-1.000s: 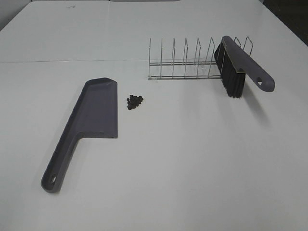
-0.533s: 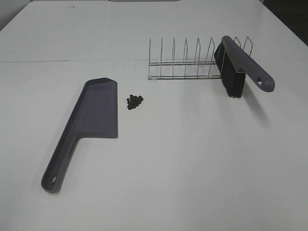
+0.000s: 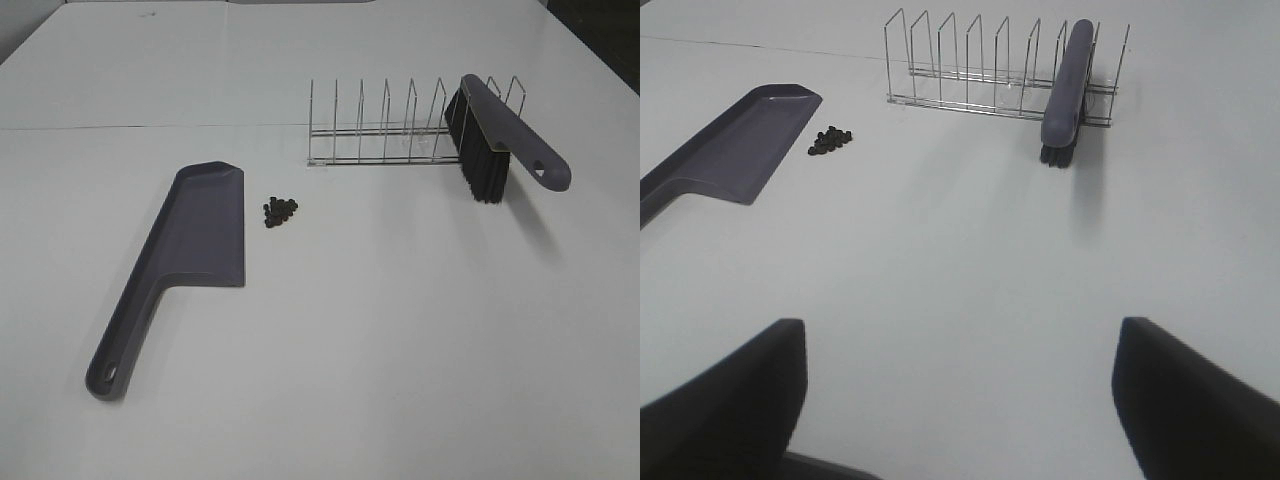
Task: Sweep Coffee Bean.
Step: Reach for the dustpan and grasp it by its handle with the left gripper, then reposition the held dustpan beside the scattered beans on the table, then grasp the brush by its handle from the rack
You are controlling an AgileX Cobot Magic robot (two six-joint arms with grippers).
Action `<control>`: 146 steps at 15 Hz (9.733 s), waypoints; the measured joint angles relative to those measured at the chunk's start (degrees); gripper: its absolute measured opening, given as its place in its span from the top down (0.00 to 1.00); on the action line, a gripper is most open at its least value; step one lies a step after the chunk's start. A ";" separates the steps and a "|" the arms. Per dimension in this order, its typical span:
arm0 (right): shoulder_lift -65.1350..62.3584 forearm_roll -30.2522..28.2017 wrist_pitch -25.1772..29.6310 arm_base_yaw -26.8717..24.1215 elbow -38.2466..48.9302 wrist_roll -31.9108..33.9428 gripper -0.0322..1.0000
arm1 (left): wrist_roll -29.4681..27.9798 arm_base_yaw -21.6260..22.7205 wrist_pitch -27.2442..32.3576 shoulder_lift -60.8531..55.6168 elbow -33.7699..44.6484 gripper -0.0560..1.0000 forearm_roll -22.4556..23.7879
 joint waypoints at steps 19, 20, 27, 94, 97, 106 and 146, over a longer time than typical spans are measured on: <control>0.00 0.00 0.00 0.00 0.00 0.00 0.28 | 0.00 0.00 0.00 0.00 0.00 0.23 0.00; 0.00 0.00 0.00 0.00 0.00 0.00 0.28 | 0.00 0.00 0.00 0.00 0.00 0.23 0.00; 0.00 0.00 0.00 0.00 0.00 0.00 0.28 | 0.00 0.00 0.00 0.00 0.00 0.23 0.00; 0.00 0.00 0.00 0.00 0.00 0.11 0.28 | -20.63 -18.85 -18.22 117.46 -36.21 0.69 -7.05; 0.00 -0.46 0.00 0.00 0.00 0.11 0.28 | -20.97 -18.85 -18.16 116.54 -36.15 0.69 -6.36; 2.86 -0.63 -0.69 0.00 -0.11 0.11 0.31 | -23.09 -18.85 -17.99 111.21 -35.98 0.70 -3.50; 137.97 -7.28 -1.55 1.26 -93.05 4.87 0.33 | -21.14 -18.85 -18.11 111.21 -35.98 0.70 -3.50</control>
